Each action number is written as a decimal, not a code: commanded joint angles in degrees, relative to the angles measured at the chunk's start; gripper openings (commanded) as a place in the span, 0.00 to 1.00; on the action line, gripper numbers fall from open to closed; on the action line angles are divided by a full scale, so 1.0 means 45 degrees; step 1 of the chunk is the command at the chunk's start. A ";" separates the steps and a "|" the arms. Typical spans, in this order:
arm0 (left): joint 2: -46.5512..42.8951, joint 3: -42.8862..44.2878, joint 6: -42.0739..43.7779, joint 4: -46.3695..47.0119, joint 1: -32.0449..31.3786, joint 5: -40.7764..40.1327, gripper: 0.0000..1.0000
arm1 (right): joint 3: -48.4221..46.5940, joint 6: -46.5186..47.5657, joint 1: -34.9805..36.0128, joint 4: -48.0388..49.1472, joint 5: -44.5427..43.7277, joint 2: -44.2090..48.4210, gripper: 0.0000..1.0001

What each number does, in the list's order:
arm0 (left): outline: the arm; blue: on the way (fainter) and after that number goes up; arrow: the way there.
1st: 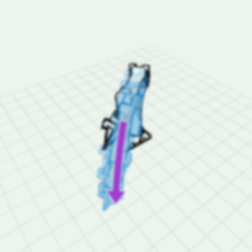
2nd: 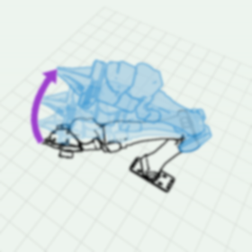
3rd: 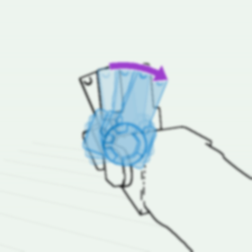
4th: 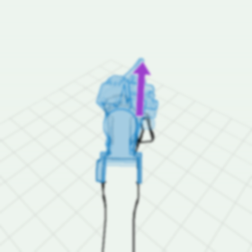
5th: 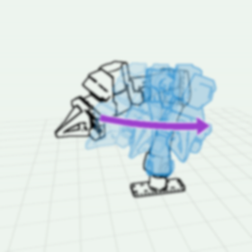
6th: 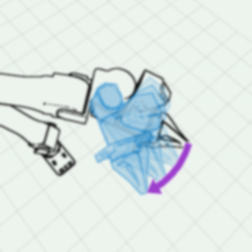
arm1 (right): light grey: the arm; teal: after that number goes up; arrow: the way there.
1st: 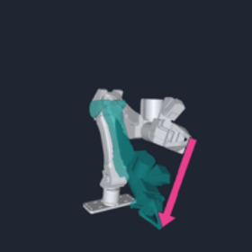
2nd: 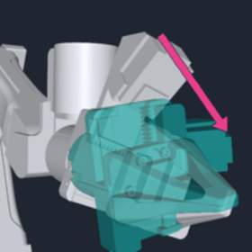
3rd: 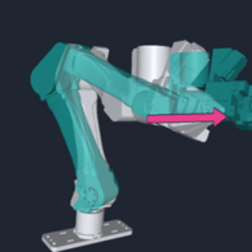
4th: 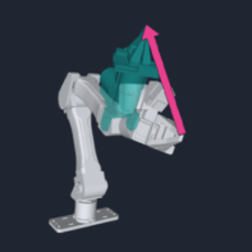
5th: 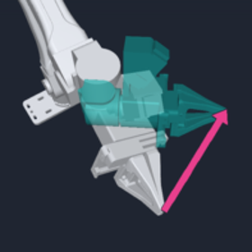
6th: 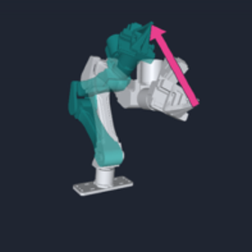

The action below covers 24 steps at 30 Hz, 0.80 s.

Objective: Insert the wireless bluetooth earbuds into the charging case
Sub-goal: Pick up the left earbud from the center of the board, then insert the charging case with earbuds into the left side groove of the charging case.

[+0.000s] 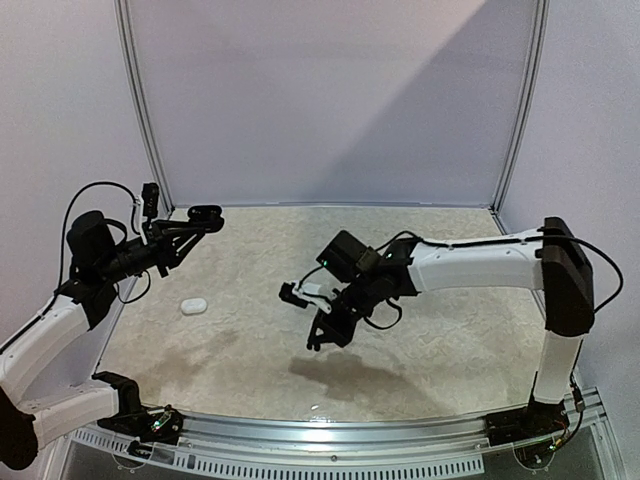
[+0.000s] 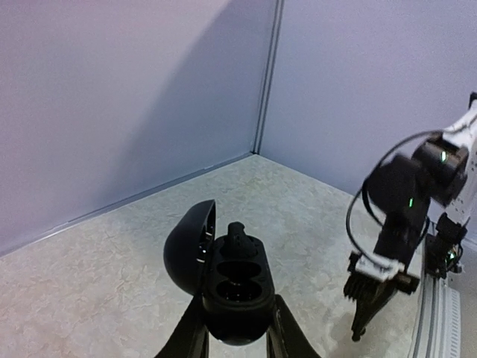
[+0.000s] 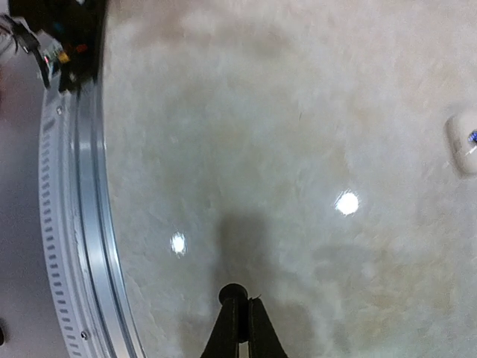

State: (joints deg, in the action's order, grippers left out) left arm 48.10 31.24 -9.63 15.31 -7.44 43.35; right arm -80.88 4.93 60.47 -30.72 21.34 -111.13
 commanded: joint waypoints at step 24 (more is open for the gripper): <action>0.0262 0.0498 0.3044 0.0675 -0.2321 0.5038 0.00 | -0.7635 0.4136 0.2378 0.1839 -0.2337 0.0781 0.00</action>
State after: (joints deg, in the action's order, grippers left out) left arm 49.84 31.92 1.96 19.88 -17.10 65.19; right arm -111.55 19.09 70.13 -17.45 12.25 -104.14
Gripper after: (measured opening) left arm 0.231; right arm 0.024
